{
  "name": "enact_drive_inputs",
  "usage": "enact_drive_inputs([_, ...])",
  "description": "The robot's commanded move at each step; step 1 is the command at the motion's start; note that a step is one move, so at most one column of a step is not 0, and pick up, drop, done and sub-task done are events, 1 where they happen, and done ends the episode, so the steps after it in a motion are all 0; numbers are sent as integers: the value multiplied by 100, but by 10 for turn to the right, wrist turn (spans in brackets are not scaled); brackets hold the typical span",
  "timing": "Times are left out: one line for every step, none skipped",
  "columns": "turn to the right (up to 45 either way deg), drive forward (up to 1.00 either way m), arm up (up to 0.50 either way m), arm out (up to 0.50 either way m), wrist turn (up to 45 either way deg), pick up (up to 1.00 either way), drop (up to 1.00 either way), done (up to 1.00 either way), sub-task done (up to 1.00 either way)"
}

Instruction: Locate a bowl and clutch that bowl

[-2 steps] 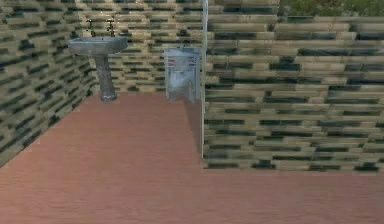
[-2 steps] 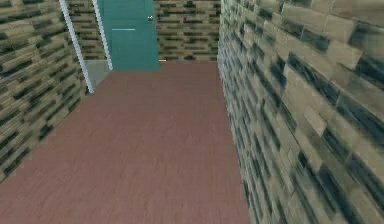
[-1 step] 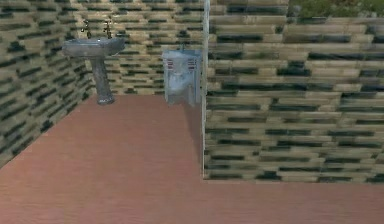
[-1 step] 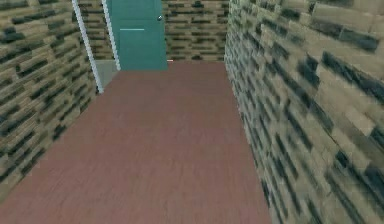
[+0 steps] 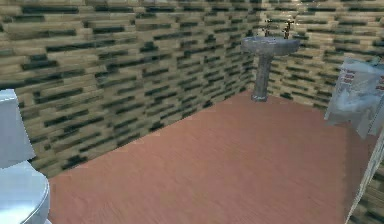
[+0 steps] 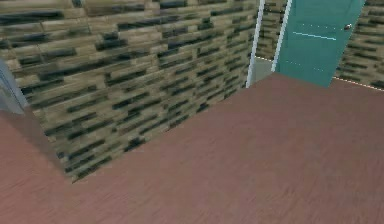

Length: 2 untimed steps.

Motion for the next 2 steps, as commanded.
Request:
enact_drive_inputs([-150,0,0,0,0,0,0,0,0])
enact_drive_inputs([0,30,0,0,0,0,0,0,0])
